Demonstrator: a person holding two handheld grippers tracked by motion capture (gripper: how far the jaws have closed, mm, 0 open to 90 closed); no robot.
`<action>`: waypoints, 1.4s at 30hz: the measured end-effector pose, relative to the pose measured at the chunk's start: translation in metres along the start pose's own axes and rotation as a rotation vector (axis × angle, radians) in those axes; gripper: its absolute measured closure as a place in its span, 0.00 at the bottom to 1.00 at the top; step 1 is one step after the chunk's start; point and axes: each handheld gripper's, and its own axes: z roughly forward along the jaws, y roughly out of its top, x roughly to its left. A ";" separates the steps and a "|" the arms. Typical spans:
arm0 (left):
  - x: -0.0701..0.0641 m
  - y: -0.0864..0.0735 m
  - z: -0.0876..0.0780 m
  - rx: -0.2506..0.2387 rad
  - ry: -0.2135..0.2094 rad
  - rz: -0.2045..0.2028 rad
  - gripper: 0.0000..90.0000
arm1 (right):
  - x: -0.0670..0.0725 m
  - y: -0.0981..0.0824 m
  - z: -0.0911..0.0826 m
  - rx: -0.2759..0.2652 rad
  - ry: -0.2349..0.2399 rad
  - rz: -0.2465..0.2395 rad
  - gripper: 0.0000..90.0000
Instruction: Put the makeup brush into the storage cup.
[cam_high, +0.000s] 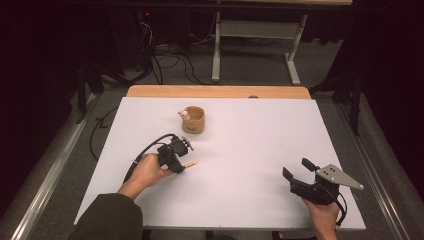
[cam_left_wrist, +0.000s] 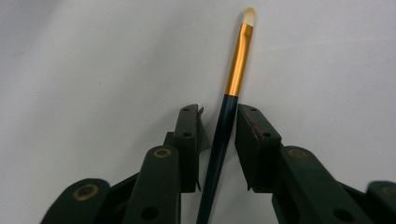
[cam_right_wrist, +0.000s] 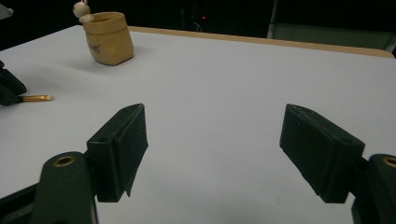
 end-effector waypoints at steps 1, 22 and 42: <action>0.000 0.000 0.000 0.001 -0.002 0.001 0.80 | 0.000 0.000 0.000 0.000 -0.001 -0.001 0.28; 0.000 0.000 0.001 0.003 -0.036 0.008 0.91 | 0.000 0.000 0.001 0.002 0.005 0.002 0.28; 0.002 0.000 0.001 -0.004 -0.050 -0.001 0.92 | 0.000 0.000 0.000 0.000 0.005 -0.007 0.28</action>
